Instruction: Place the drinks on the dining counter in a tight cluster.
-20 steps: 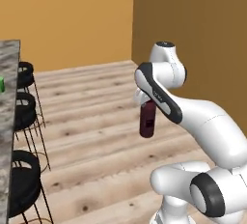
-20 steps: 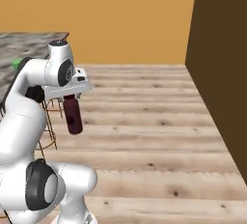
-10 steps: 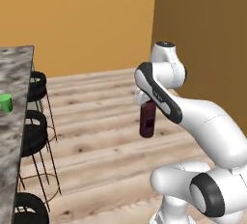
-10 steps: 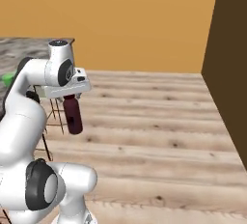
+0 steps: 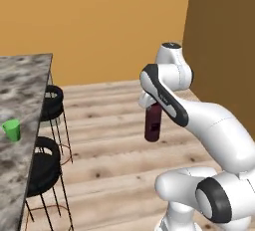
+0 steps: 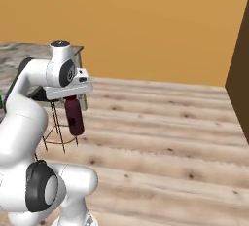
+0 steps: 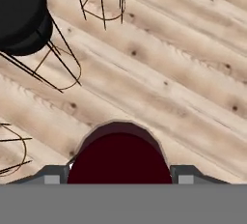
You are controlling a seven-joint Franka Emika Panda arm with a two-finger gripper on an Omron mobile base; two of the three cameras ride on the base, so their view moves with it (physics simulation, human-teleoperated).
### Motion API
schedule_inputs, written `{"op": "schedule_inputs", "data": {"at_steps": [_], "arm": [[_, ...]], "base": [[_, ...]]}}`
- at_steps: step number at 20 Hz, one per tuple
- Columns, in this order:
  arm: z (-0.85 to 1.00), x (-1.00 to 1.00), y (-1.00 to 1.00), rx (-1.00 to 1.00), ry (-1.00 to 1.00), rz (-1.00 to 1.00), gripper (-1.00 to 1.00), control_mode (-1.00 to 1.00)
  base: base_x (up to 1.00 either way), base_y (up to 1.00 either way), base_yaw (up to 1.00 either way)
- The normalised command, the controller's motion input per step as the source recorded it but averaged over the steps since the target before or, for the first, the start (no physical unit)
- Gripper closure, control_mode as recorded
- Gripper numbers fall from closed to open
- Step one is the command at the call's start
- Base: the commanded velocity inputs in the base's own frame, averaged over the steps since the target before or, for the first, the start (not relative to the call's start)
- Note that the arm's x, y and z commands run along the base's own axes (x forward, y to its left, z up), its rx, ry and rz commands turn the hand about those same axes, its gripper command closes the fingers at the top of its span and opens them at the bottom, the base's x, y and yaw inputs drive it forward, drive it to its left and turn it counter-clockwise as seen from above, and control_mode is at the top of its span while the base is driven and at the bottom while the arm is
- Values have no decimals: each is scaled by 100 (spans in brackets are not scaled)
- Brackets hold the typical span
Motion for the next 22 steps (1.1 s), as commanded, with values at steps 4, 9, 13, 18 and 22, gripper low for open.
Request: {"op": "schedule_inputs", "data": {"at_steps": [4, 9, 13, 18, 22], "arm": [[0, 0, 0, 0, 0, 0, 100, 100], [0, 0, 0, 0, 0, 0, 100, 100], [0, 0, 0, 0, 0, 0, 100, 100], [0, 0, 0, 0, 0, 0, 100, 100], [0, 0, 0, 0, 0, 0, 100, 100]], "base": [[77, 2, 39], [62, 0, 51], [44, 0, 63], [15, 1, 73], [12, 6, 69]]}}
